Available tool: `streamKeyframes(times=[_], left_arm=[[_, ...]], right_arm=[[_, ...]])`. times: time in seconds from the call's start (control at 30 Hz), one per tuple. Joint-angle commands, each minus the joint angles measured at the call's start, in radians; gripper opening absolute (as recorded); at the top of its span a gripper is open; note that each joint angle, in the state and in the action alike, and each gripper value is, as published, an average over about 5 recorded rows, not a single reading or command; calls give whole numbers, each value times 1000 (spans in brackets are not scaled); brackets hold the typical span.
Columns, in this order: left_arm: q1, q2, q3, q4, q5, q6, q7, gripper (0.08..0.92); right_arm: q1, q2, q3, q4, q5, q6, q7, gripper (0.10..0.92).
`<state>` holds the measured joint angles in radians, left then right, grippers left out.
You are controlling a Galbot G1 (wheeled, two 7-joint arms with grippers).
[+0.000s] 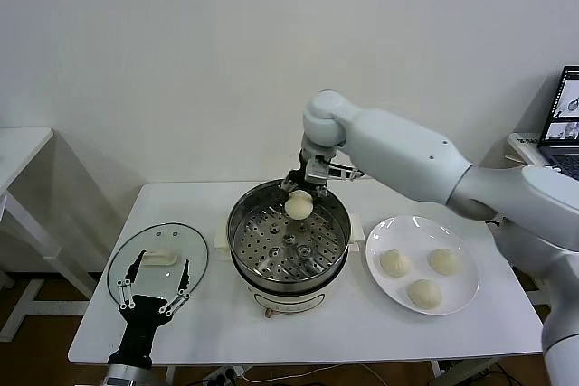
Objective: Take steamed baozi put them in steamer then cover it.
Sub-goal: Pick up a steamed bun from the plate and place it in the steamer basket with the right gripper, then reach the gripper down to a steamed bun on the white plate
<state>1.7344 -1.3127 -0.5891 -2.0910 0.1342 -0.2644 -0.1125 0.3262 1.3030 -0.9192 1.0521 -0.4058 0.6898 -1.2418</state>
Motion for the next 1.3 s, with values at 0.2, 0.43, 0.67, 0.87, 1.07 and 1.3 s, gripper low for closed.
streamKeyframes(times=[0.2,0.43,0.67,0.87,1.07,1.3], left_arm=[[-2,0,-4,3,-1,-7,-1,823],[-5,-1,-6,3,-1,-8,-1,823],[-3,2,-11,4,-1,-9,-1,823],[-8,3,-1,5,0,-8,-1,823],[-12,6,12,6,3,-8,-1,823],[-21,8,18,11,3,-8,-2,823]], right_arm=[[-46,100,10,-97,-101,34,41,735],[-39,95,20,-91,-90,30,46,801],[76,-57,44,75,211,-155,-114,822],[247,-309,-53,109,562,-489,-214,823],[265,-502,-182,18,708,-645,-162,823],[159,-637,-321,41,725,-721,-36,823]])
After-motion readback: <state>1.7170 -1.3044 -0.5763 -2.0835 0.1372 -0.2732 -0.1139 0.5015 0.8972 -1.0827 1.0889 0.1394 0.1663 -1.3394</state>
